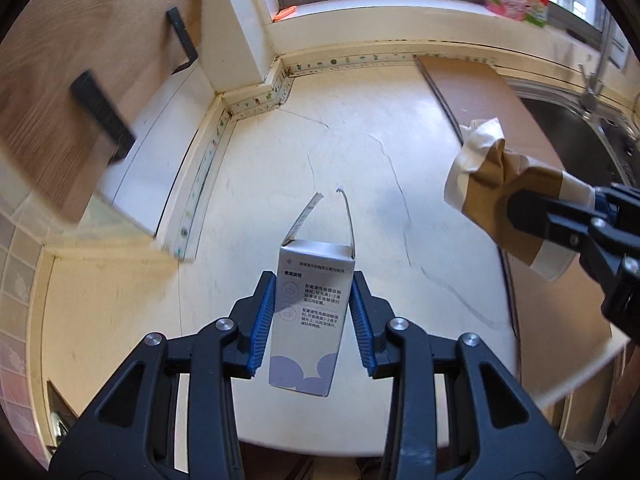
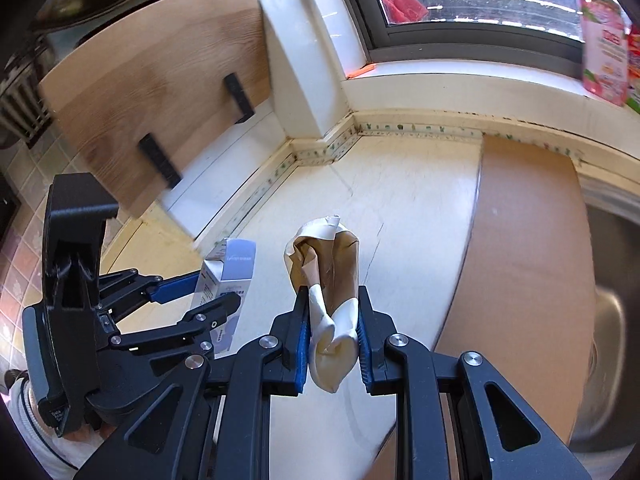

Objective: Collect trash
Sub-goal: 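Carry the carton and paper bag down over the floor bin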

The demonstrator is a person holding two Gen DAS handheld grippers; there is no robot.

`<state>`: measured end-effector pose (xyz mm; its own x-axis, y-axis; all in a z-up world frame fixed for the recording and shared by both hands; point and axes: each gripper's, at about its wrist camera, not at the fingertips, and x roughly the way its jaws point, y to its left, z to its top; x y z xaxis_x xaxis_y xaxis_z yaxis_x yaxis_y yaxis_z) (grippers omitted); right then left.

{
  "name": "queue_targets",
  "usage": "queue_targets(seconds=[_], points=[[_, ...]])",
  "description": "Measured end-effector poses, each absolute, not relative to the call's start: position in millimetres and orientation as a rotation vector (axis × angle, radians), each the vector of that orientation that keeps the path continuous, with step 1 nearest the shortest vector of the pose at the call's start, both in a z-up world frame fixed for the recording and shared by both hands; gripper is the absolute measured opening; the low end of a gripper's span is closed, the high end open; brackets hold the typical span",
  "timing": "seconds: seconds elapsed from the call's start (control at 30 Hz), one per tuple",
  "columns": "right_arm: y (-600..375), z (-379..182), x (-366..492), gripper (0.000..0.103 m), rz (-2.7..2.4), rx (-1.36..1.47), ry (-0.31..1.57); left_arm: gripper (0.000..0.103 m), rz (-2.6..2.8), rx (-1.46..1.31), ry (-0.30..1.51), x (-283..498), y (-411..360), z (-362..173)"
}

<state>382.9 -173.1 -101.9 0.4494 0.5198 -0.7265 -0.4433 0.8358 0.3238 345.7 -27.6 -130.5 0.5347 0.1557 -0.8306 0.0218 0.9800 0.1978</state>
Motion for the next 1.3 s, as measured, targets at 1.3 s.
queue_targets(seconds=[1.3], points=[[-157.9, -432.7, 68.2, 0.020, 0.330, 0.114, 1.376, 0.033, -0.049, -0.089, 1.262, 99.0, 9.5, -435.5]])
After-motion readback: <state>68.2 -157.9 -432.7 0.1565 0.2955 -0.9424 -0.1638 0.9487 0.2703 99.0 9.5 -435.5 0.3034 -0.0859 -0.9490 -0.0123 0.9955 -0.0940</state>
